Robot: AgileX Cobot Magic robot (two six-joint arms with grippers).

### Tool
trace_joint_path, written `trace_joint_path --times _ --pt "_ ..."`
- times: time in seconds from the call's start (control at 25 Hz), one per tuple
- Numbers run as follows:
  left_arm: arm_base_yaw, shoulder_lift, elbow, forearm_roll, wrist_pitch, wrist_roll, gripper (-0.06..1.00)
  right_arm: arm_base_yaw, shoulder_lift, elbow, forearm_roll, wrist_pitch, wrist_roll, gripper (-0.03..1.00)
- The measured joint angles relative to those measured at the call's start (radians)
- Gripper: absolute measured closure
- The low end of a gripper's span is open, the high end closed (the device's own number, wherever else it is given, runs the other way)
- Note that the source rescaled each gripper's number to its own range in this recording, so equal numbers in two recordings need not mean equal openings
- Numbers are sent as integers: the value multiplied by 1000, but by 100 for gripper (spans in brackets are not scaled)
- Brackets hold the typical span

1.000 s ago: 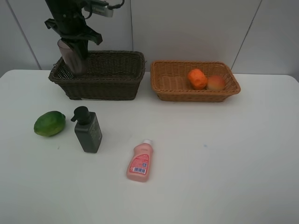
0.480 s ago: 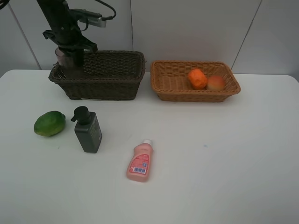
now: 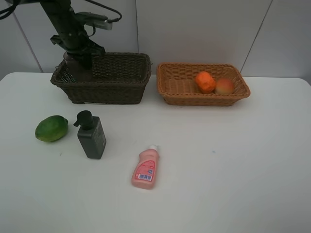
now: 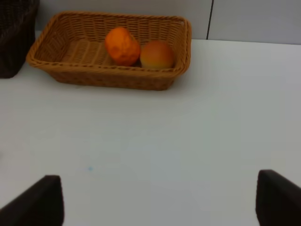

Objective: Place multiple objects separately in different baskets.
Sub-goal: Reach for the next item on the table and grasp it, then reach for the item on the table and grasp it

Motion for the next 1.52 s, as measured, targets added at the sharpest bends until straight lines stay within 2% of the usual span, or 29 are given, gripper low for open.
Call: trace_joint_path --times 0.08,0.16,0.24,0.32,0.4,0.52,1.08,1.52 --pt "0 0 0 0 -4 4 84 0 0 0 0 0 0 30" --pt "0 0 0 0 -10 20 65 0 0 0 0 0 0 30" --pt "0 0 0 0 -23 29 39 0 0 0 0 0 0 30" --pt "0 0 0 0 -32 29 20 0 0 0 0 0 0 30" --pt "0 0 0 -1 -33 29 10 0 0 0 0 0 0 30" --pt "0 0 0 -1 -33 27 7 0 0 0 0 0 0 30" --pt "-3 -59 0 -17 11 22 7 0 0 0 0 0 0 30" --pt "-89 -176 0 -17 169 1 7 0 0 0 0 0 0 30"
